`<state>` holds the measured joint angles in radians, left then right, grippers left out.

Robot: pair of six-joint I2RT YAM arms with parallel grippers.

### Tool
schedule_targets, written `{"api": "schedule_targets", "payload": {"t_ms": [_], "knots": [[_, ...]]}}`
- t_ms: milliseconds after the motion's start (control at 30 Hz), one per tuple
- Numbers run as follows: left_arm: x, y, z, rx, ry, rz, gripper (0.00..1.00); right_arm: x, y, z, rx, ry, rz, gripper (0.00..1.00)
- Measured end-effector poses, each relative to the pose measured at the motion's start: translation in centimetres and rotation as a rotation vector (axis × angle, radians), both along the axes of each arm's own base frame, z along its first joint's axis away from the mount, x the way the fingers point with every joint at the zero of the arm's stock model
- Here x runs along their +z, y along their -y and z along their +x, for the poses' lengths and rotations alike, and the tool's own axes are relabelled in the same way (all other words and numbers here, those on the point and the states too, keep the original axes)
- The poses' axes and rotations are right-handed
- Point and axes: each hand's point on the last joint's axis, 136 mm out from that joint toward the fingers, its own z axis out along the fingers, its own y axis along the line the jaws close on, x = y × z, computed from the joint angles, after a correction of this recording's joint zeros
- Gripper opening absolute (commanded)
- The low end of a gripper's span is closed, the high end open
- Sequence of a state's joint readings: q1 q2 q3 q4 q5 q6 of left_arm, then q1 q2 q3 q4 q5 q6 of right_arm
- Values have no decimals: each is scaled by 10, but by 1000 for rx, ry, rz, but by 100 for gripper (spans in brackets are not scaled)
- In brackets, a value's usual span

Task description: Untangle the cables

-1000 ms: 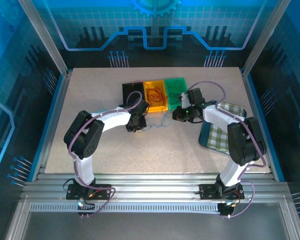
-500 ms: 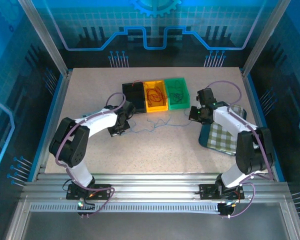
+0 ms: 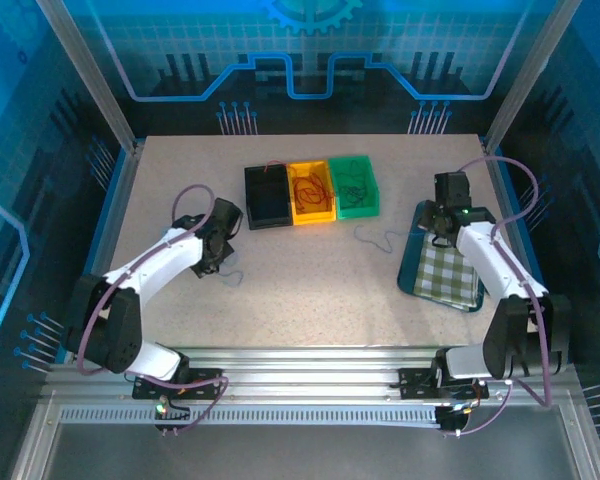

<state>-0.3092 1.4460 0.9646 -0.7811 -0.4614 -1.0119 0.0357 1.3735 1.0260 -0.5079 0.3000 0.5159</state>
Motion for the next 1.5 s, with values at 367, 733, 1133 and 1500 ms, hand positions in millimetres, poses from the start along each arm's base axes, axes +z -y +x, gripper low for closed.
{"api": "schedule_targets", "payload": {"t_ms": [367,733,1133,1500], "knots": [[9,44,5,-110,71,-65,0,54,-74,12,293,190,106,0],[-14,72,5,-22,71,-226,0,271,-181,25,655,677,200,1],[-22,71,0,32,58,-246,0,244,-309,84,904,612,363,1],[-25,71,-4,33,43,-246,0,151,-367,134,941,449,338,0]]}}
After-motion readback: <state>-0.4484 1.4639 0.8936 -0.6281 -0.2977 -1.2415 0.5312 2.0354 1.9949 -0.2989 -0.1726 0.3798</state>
